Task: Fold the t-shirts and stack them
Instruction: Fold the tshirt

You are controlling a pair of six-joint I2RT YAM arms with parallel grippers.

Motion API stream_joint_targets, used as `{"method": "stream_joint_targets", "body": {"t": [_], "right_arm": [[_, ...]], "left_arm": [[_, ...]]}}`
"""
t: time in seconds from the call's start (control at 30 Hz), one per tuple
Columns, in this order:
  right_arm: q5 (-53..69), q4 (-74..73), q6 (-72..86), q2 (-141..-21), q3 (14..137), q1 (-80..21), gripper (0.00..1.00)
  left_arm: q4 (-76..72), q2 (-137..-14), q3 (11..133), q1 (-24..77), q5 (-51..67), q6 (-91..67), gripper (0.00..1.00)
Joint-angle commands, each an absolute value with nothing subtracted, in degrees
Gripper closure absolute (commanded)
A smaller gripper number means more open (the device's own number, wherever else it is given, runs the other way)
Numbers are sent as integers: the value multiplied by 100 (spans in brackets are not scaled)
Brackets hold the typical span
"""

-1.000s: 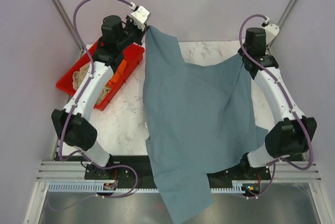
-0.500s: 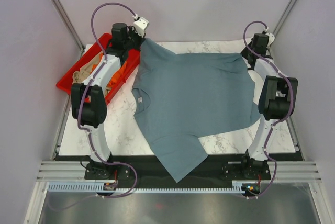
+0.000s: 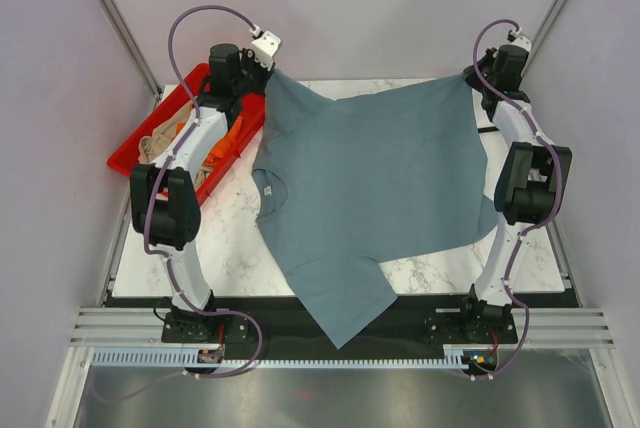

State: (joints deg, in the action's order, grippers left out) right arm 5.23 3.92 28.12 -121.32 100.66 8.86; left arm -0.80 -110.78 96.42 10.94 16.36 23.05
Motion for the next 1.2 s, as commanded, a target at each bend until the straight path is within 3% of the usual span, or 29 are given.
{"method": "stream_joint_targets", "body": {"t": [0.0,0.23,0.67,1.0,1.17], "right_arm": [[607,309,2768,-12138,10380,993,100],[589,-184,2865,-12085,10319,1186,100],[817,-844,2997,-11304,9238,1529,100],[738,-1310,3383,-10987,8456,1723,100],[467,-1318,3586,-10609,8016,1723,100]], "left_arm": [[-387,-10310,9327,1063,1564,2462,98],[-125,-9423,8403,1186,1969,2118,98],[781,-8201,7111,1494,1626,1802,98],[1897,-7620,6311,2301,1108,1415,98],[2452,-7646,6118,2874,71,1310,98]]}}
